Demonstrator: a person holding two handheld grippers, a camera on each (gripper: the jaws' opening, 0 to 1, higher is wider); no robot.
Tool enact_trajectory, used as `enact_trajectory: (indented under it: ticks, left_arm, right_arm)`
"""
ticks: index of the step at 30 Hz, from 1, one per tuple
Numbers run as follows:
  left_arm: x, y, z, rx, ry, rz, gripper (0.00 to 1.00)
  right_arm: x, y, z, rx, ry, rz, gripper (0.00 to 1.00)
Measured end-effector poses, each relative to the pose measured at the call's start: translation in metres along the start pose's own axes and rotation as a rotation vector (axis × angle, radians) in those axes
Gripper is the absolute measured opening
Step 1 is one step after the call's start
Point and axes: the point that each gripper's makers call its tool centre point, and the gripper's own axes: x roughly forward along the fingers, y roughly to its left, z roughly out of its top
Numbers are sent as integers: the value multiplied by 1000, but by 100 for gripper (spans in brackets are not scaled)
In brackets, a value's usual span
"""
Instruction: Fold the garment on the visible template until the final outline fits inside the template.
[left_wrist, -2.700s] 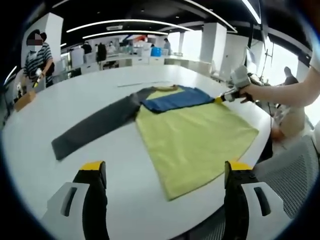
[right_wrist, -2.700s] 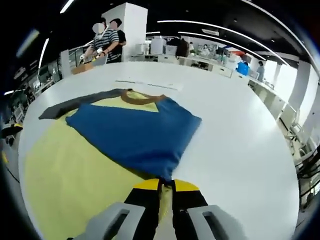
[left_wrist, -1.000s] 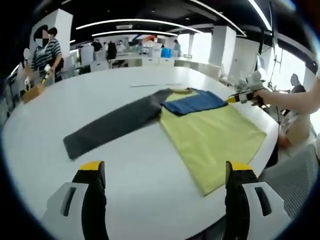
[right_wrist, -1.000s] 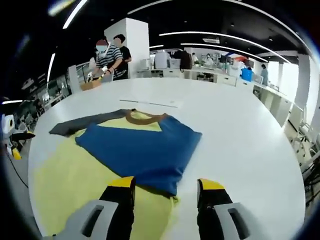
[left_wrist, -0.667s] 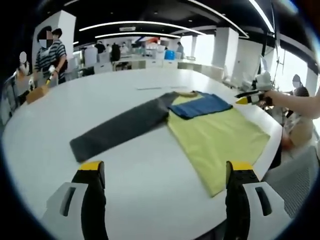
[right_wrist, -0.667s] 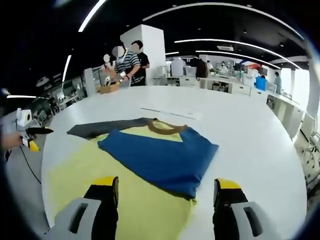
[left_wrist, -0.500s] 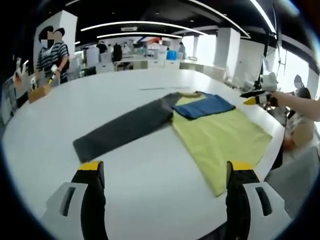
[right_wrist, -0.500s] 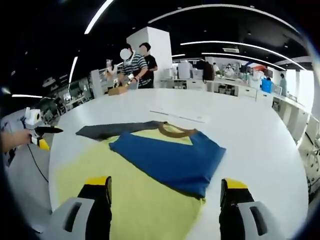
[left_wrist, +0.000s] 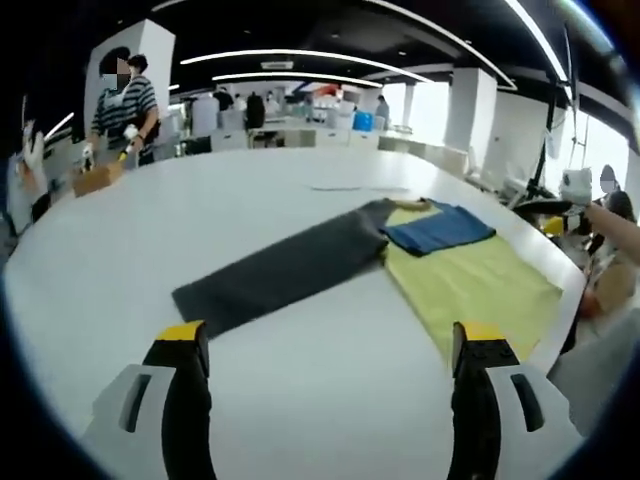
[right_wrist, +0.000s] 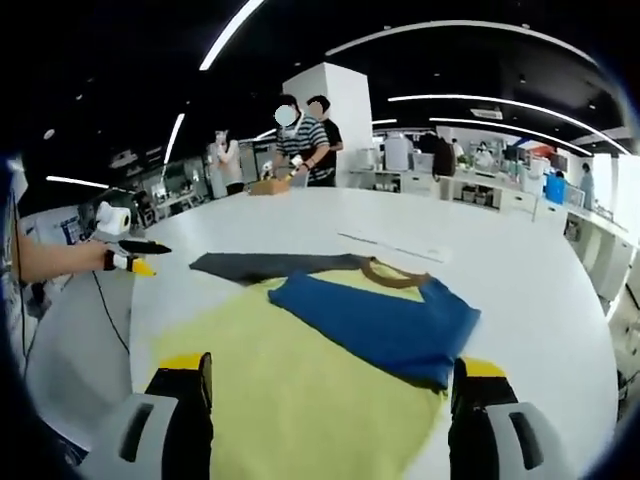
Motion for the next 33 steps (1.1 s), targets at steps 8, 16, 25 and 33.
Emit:
enact_trajectory:
  ticks: [8,16,25,33]
  left_arm:
    - [14,23,-3,-6,30,41,95]
    - [27,55,-15,-61,41,127,86]
    - [39,81,-15,-94,50,211,67]
    - [42,104,-30,-173,53,305,49]
  right_arm:
    - [-7,4,0,-16,-2,-3,99]
    - [-15,13,-3,-31,-7,-6,99]
    - [-17,17,-18,-10,27,-8,97]
    - [-17,19,-18,4,22,-21,95]
